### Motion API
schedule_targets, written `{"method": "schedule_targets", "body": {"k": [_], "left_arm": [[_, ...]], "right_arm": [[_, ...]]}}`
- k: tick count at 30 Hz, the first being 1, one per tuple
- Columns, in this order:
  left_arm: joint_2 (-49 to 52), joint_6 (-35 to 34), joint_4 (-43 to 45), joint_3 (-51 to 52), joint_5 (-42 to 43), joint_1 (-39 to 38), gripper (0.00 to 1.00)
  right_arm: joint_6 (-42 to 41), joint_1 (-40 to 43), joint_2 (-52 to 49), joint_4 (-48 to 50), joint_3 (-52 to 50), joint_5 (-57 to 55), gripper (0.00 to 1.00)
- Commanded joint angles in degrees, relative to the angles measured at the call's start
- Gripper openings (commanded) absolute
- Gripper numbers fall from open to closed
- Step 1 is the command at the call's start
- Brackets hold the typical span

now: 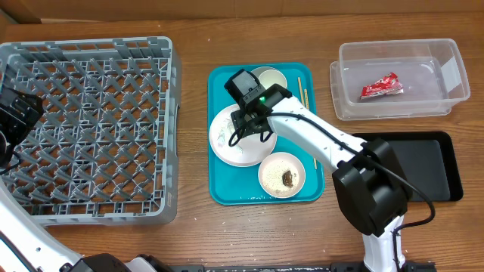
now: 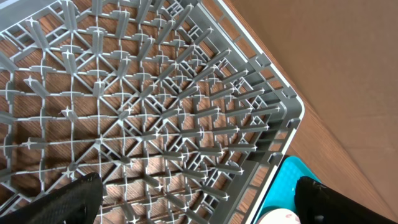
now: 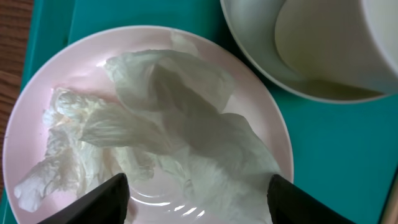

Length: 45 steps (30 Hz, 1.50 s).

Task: Sort waste into correct bins and load items into the dishwasher
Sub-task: 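Grasp the crumpled white tissue on the plate with the right gripper, then drop the tissue into the clear plastic bin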

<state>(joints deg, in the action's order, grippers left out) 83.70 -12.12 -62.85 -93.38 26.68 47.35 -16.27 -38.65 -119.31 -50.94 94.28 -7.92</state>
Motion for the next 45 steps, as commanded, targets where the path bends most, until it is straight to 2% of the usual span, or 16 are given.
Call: {"method": "schedule_targets", "body": {"k": [1, 9, 11, 16, 18, 21, 22, 27, 33, 36, 41, 45], "left_arm": [[-0.4, -0.8, 0.0, -1.2, -0.3, -0.1, 1.00], [-0.4, -0.8, 0.0, -1.2, -0.3, -0.1, 1.00], [-0.4, -0.8, 0.0, -1.2, -0.3, -0.1, 1.00], [-0.4, -0.8, 0.0, -1.2, -0.3, -0.1, 1.00], [-0.4, -0.8, 0.0, -1.2, -0.3, -0.1, 1.00], [-0.4, -0.8, 0.0, -1.2, -0.3, -0.1, 1.00], [-0.4, -0.8, 0.0, -1.2, -0.3, -0.1, 1.00], [-0.4, -0.8, 0.0, -1.2, -0.3, -0.1, 1.00], [-0.4, -0.8, 0.0, -1.2, -0.3, -0.1, 1.00], [-0.4, -0.8, 0.0, -1.2, -0.3, -0.1, 1.00], [-0.4, -0.8, 0.0, -1.2, -0.3, -0.1, 1.00], [-0.4, -0.8, 0.0, -1.2, -0.3, -0.1, 1.00]], "right_arm": [[3.0, 0.2, 3.4, 0.5, 2.6, -2.4, 0.76], [3.1, 3.0, 3.0, 2.8, -2.3, -1.4, 0.75], [3.2, 3.1, 2.7, 4.0, -4.0, 1.0, 0.69], [3.0, 2.8, 2.6, 4.4, -4.9, 4.2, 0.49], [2.9, 2.7, 2.7, 4.2, -4.1, 4.2, 0.34], [1.3, 2.7, 3.4, 2.6, -1.5, 4.2, 0.07], [1.0, 2.7, 3.8, 1.8, -0.5, 4.2, 0.04], [-1.9, 4.5, 7.7, -1.3, 5.5, 4.1, 0.04], [-3.5, 12.0, 14.3, -5.4, 12.2, 4.1, 0.04], [-9.8, 21.8, 18.4, -5.7, 13.1, 0.9, 0.04], [-20.4, 37.7, 17.9, -7.1, 12.6, 0.5, 0.04], [-21.3, 45.6, 13.4, -5.7, 12.5, 2.3, 0.06]]}}
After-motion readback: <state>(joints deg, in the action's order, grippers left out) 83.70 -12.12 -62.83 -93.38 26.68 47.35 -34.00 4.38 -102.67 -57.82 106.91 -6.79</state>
